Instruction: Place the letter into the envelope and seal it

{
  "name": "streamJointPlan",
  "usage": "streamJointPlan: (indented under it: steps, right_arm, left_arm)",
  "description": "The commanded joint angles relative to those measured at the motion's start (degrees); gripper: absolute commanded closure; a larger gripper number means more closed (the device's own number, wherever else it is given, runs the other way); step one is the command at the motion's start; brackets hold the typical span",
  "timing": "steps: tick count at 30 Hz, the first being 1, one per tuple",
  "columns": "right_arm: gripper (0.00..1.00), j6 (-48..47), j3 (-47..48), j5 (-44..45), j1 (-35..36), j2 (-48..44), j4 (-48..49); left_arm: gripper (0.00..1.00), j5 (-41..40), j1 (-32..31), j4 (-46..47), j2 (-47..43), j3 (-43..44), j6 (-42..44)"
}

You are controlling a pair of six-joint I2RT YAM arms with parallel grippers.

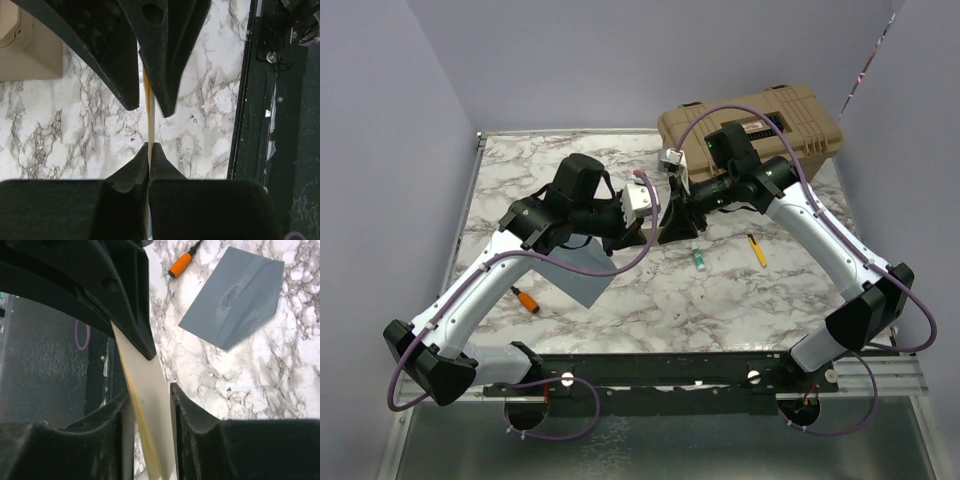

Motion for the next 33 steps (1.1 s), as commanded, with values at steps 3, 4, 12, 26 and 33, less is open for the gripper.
streamJointPlan:
  steps: [3,4,12,26,33]
  right_arm:
    - [0.98,1.38,0.85,1.59,0.37,-0.34,0.25]
    - [1.00,1.82,0.71,1.95,0.37,-0.68,0.84]
    - [1.00,9.70,-4.44,7.24,0.37,-2.04,9.25]
    - [1.00,57.92,-15.38,24.55,7.49,14.67,54.11]
    - [1.00,59.77,-7.21,26.55,9.45,29.48,58.23]
  left_arm:
    - [1.00,-0.11,0.32,0.76,-1.54,2.01,-0.91]
    - [1.00,-1.52,0.36,1.49,-1.66,2.44,-3.14]
    - [0.02,-21.30,0.56,12.35,-8.18,-0.09,-18.12]
    - [0.43,-57.11,0.67,18.32,-21.56,-26.14,-69.56]
    - [0.59,-62.18,1.29,9.85,-20.83,-33.07,-80.21]
